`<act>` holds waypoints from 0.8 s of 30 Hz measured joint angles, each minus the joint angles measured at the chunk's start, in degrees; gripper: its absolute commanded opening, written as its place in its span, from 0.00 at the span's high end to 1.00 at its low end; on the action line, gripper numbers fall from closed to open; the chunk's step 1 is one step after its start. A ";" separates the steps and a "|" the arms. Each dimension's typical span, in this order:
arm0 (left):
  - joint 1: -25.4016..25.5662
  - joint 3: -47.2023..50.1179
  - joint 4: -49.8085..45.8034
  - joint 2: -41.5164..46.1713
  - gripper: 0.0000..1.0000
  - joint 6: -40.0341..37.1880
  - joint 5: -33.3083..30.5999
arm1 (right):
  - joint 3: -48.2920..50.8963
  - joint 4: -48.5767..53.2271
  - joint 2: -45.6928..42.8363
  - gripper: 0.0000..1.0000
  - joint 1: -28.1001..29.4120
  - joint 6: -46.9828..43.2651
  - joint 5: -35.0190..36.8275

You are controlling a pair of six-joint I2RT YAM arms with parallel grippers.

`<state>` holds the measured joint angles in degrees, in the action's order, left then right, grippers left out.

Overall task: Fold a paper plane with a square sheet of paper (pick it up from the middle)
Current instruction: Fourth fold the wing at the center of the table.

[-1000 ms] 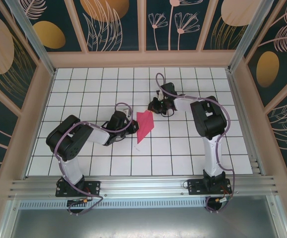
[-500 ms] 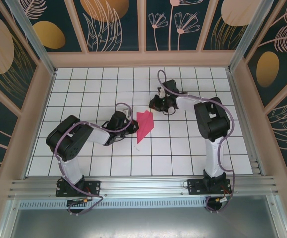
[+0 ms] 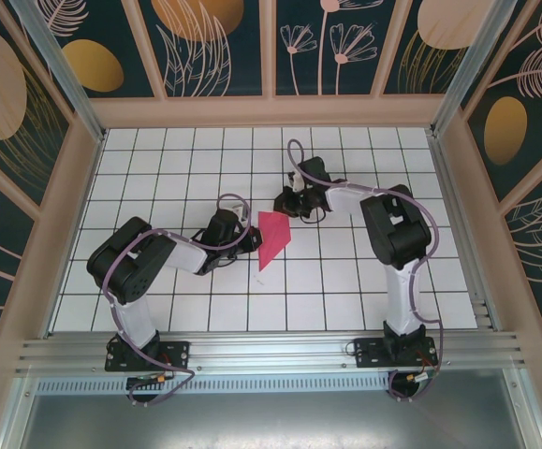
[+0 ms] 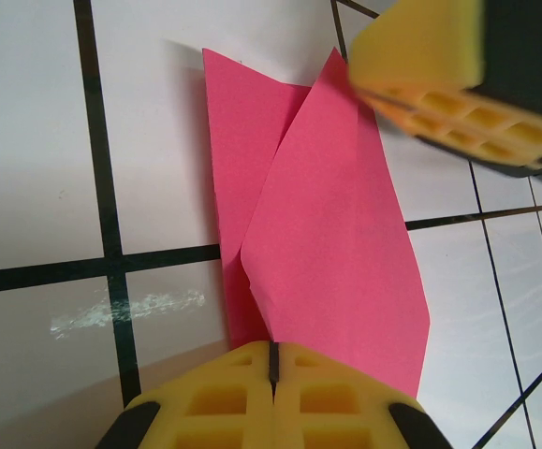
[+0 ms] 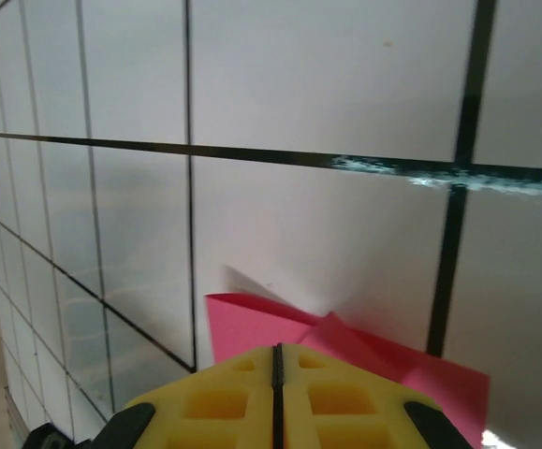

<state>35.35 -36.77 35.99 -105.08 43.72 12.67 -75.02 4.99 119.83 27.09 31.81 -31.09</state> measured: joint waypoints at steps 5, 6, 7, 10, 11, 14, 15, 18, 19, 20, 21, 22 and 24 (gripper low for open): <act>0.00 -0.04 0.22 -0.13 1.00 -0.02 0.02 | -0.24 -0.09 1.73 0.89 -0.52 0.13 0.00; 0.00 -0.04 0.22 -0.13 1.00 -0.02 0.02 | -0.24 -0.09 1.73 0.89 -0.50 0.11 0.02; 0.00 -0.04 0.22 -0.15 1.00 -0.02 0.02 | -0.24 -0.09 1.73 0.89 -0.50 0.07 0.00; 0.00 -0.04 0.22 -0.15 1.00 -0.02 0.02 | -0.24 0.00 1.53 0.89 -0.46 -0.02 0.15; 0.00 -0.04 0.22 -0.15 1.00 -0.02 0.02 | -0.24 0.04 1.42 0.89 -0.28 -0.04 0.50; 0.00 -0.04 0.22 -0.15 1.00 -0.02 0.02 | -0.24 0.79 0.85 0.88 0.28 -0.48 1.77; 0.00 -0.04 0.22 -0.15 1.00 -0.02 0.02 | -0.24 1.18 0.63 0.88 0.42 -0.59 2.21; 0.00 -0.04 0.22 -0.15 1.00 -0.02 0.02 | -0.24 1.46 -0.04 0.88 0.94 -1.07 3.65; 0.00 -0.04 0.22 -0.15 1.00 -0.02 0.02 | -0.20 1.31 -0.15 0.88 1.14 -1.07 3.96; 0.00 -0.04 0.22 -0.15 1.00 -0.02 0.02 | -0.11 1.01 -0.22 0.88 1.31 -1.05 4.17; 0.00 -0.04 0.22 -0.15 1.00 -0.02 0.02 | -0.02 0.76 -0.22 0.88 1.44 -1.05 4.35; 0.00 -0.04 0.22 -0.15 1.00 -0.02 0.02 | 0.20 0.52 -0.22 0.88 1.62 -1.05 4.57; 0.00 -0.04 0.20 -0.15 1.00 -0.02 0.02 | 0.61 0.42 -0.20 0.88 1.81 -0.98 4.96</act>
<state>35.35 -36.82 36.18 -105.23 43.70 12.69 -74.41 5.41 119.63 28.91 30.83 -26.13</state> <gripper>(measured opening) 0.066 0.116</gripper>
